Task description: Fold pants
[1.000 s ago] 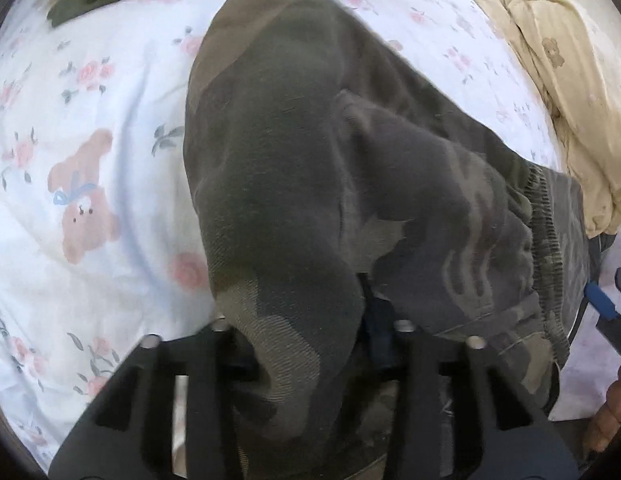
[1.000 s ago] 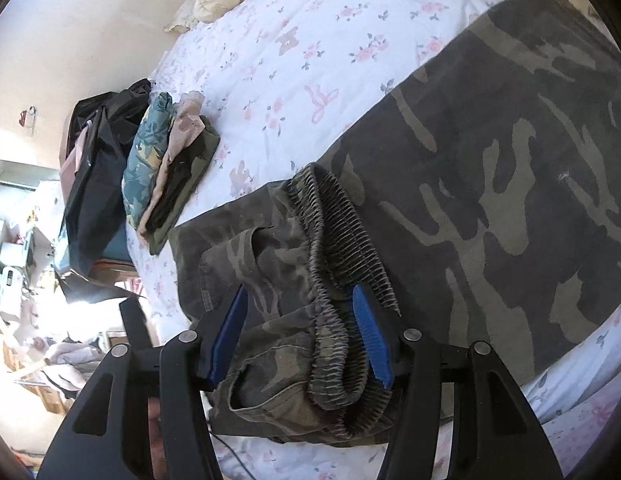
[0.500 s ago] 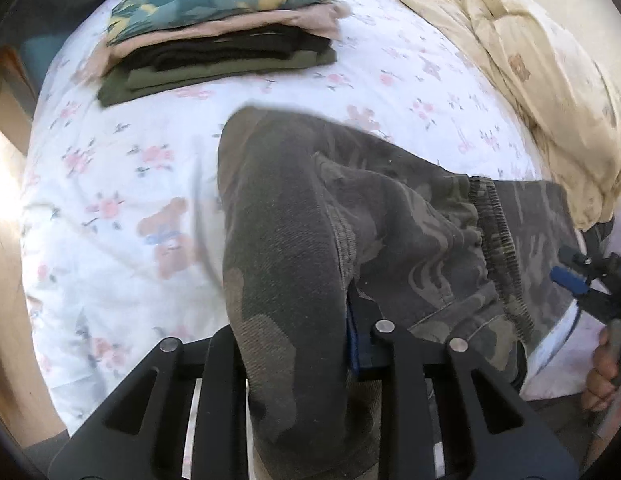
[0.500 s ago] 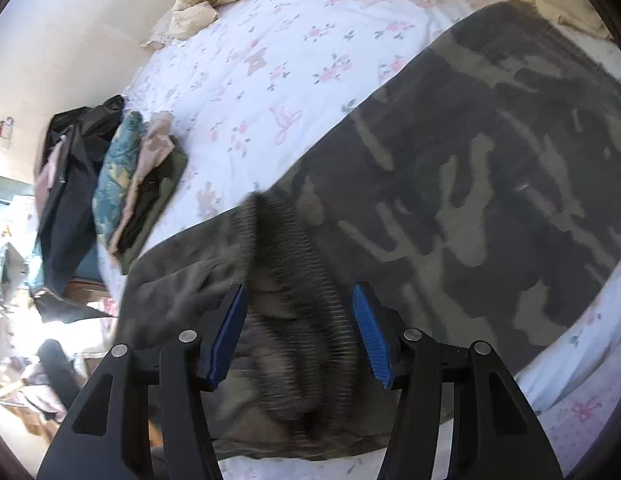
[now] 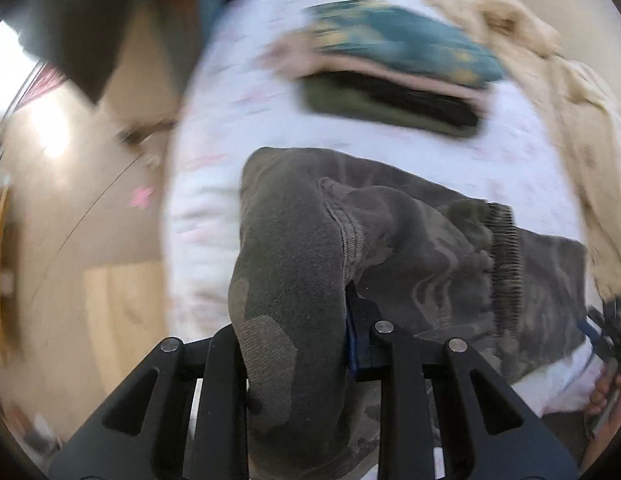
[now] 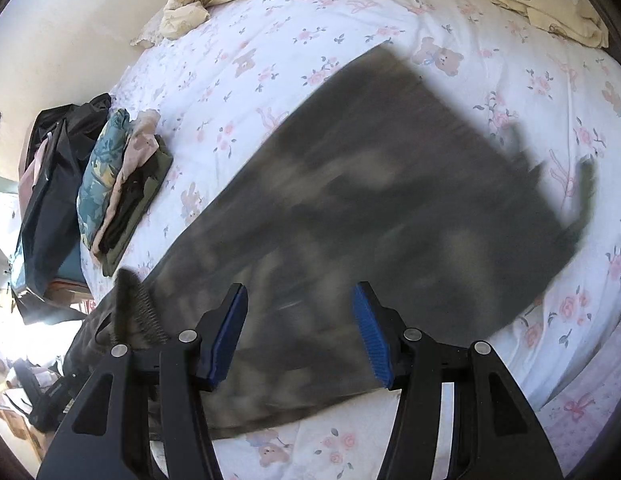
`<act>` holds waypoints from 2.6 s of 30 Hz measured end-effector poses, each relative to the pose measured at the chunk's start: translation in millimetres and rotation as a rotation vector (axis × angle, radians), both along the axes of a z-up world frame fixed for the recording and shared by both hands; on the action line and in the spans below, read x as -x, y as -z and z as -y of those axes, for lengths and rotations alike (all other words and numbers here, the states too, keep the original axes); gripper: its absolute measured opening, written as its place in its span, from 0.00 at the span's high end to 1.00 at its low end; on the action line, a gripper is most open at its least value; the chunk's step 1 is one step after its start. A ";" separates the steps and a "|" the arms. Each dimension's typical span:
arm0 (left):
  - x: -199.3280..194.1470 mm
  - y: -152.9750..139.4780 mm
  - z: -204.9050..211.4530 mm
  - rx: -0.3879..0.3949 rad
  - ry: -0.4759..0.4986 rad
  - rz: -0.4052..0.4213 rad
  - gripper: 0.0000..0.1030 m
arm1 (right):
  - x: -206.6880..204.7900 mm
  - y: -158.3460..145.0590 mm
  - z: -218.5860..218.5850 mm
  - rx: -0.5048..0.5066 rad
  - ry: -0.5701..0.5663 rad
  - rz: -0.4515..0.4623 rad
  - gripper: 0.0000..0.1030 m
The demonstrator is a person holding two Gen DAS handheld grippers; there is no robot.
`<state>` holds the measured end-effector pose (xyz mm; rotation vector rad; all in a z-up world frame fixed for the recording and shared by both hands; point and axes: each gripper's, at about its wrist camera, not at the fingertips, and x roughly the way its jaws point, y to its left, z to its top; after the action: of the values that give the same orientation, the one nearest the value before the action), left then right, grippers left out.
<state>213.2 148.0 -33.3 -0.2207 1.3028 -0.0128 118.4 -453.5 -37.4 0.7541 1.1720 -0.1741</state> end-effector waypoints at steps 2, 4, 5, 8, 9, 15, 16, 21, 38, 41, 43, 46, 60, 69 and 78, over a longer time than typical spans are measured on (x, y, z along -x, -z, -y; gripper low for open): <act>-4.8 10.1 -20.2 -0.015 -0.018 -0.019 0.80 | -1.5 -0.2 -2.1 0.013 -0.010 -0.003 0.45; -4.8 25.2 -21.2 -0.022 -0.009 -0.041 0.77 | -3.1 -0.4 -4.3 0.021 -0.018 -0.003 0.45; -3.5 31.7 -13.9 -0.049 0.025 -0.057 0.76 | -3.3 -0.1 -5.0 0.025 -0.020 -0.005 0.45; 0.9 31.9 -1.1 -0.143 0.076 -0.040 0.60 | -4.9 2.3 -8.1 0.032 -0.028 -0.020 0.45; 3.3 26.5 -0.8 -0.163 0.064 -0.021 0.47 | -5.8 2.3 -9.7 0.040 -0.035 -0.023 0.45; 34.1 -30.5 39.7 -0.039 0.138 0.244 0.38 | -5.9 -3.0 -15.6 0.075 -0.057 -0.011 0.45; 38.3 -27.6 59.1 -0.033 0.190 0.241 0.41 | -7.2 -3.5 -17.6 0.080 -0.064 -0.010 0.45; 69.8 40.8 156.6 -0.046 0.428 0.050 0.68 | -11.4 -1.1 -23.9 0.095 -0.090 -0.026 0.45; 80.7 -36.4 149.8 0.026 0.346 0.193 0.17 | 35.4 -24.5 4.8 -0.049 0.001 0.114 0.40; 75.0 -49.6 141.7 0.008 0.265 0.258 0.17 | 55.3 -0.8 0.6 -0.185 0.058 0.069 0.37; 72.6 -51.3 137.6 0.026 0.205 0.266 0.17 | 66.7 17.9 -8.1 -0.278 0.065 0.055 0.37; 62.9 -48.1 129.9 0.163 0.153 0.219 0.17 | 78.9 47.3 -26.4 -0.349 0.077 0.011 0.37; 58.5 -43.1 111.4 0.272 0.077 0.146 0.17 | 71.4 82.5 21.9 -0.133 0.393 0.082 0.41; 51.9 -26.6 104.8 0.233 0.014 0.120 0.17 | 66.9 75.9 53.7 -0.062 0.502 0.170 0.85; 51.7 -26.2 112.3 0.222 0.044 0.120 0.17 | 26.2 -40.2 -63.0 0.505 -0.038 0.409 0.89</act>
<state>161.4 35.6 -7.1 -0.3753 1.1861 -0.2064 92.1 -390.5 2.7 0.2987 0.7072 -0.2585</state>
